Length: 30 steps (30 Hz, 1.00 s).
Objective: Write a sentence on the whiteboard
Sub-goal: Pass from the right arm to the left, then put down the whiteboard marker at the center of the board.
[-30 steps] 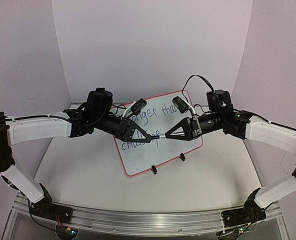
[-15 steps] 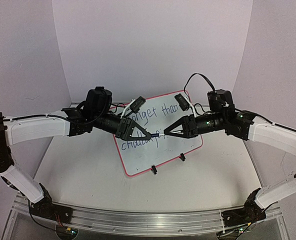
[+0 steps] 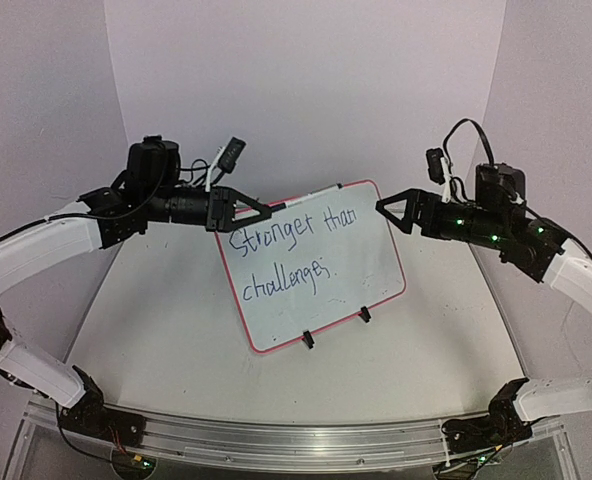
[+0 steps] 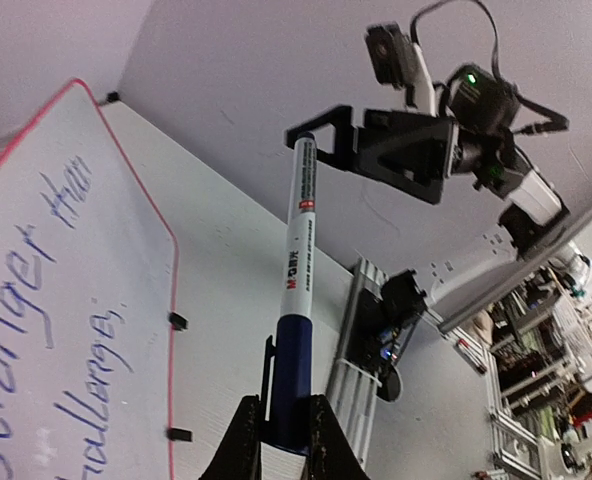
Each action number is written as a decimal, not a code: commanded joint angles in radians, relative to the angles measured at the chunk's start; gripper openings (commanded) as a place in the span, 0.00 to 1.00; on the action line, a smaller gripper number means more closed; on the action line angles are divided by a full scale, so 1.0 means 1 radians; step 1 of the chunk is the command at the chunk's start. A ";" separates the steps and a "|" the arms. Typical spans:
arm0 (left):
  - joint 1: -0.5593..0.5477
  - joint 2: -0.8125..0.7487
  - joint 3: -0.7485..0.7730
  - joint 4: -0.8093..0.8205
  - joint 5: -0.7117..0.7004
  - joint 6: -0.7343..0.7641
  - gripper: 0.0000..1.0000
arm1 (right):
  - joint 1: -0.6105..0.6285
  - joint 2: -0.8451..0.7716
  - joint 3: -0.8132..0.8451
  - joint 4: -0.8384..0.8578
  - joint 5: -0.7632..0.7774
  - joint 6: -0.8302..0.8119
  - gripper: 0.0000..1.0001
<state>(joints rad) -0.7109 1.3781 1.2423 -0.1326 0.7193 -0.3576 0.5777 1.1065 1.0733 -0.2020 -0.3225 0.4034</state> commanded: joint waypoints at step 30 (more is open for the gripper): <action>0.445 -0.160 -0.581 -0.113 -0.650 -0.201 0.00 | -0.341 -0.020 -0.176 -0.030 0.535 -0.141 0.98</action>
<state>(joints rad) -0.2653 1.1957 0.6891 -0.3317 0.0586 -0.5343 0.2386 1.1240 0.9085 -0.2760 0.1864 0.2729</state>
